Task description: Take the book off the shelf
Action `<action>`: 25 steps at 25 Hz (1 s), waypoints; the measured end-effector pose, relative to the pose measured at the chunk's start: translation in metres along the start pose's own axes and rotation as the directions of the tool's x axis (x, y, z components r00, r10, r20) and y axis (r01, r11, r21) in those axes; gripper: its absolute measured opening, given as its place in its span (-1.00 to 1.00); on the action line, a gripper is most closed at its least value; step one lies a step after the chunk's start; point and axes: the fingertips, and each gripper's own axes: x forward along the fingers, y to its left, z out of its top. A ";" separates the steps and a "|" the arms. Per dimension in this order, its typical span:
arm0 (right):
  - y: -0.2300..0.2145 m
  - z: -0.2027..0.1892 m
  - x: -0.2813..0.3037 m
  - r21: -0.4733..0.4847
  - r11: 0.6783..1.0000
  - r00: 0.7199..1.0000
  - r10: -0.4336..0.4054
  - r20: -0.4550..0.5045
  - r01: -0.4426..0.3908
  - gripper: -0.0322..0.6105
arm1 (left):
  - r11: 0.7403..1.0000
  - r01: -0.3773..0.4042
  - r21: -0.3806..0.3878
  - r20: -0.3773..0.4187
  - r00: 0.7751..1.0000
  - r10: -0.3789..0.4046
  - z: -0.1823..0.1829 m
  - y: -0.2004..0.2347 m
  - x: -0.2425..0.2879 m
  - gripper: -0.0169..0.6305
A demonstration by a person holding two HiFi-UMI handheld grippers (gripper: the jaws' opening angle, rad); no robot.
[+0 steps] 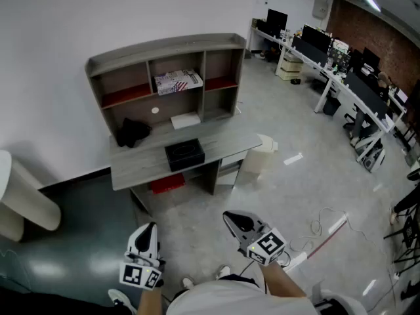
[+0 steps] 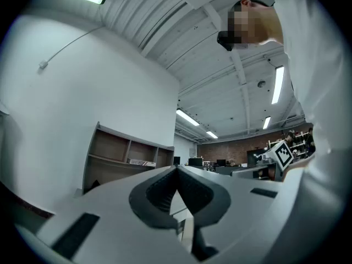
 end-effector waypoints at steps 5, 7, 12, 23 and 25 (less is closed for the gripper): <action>-0.002 -0.005 -0.001 0.004 1.000 1.000 0.009 -0.016 -0.009 -0.83 | 1.000 0.000 -0.005 -0.010 1.000 0.000 -0.005 -0.002 0.003 -0.90; -0.004 -0.006 -0.006 0.013 1.000 1.000 0.006 -0.021 -0.006 -0.83 | 1.000 0.000 -0.003 -0.017 1.000 0.000 -0.006 -0.006 0.004 -0.90; -0.017 -0.009 -0.012 0.018 1.000 1.000 0.013 -0.014 -0.012 -0.83 | 1.000 -0.002 0.010 -0.024 1.000 0.002 -0.008 -0.019 0.014 -0.90; -0.053 -0.031 -0.030 0.148 0.983 0.993 0.104 0.046 -0.110 -0.83 | 0.999 -0.043 0.020 -0.062 0.997 0.044 -0.035 -0.050 0.029 -0.90; -0.052 -0.035 -0.030 0.163 0.978 0.992 0.122 0.038 -0.126 -0.83 | 0.998 -0.060 0.013 -0.084 0.995 0.061 -0.041 -0.051 0.026 -0.90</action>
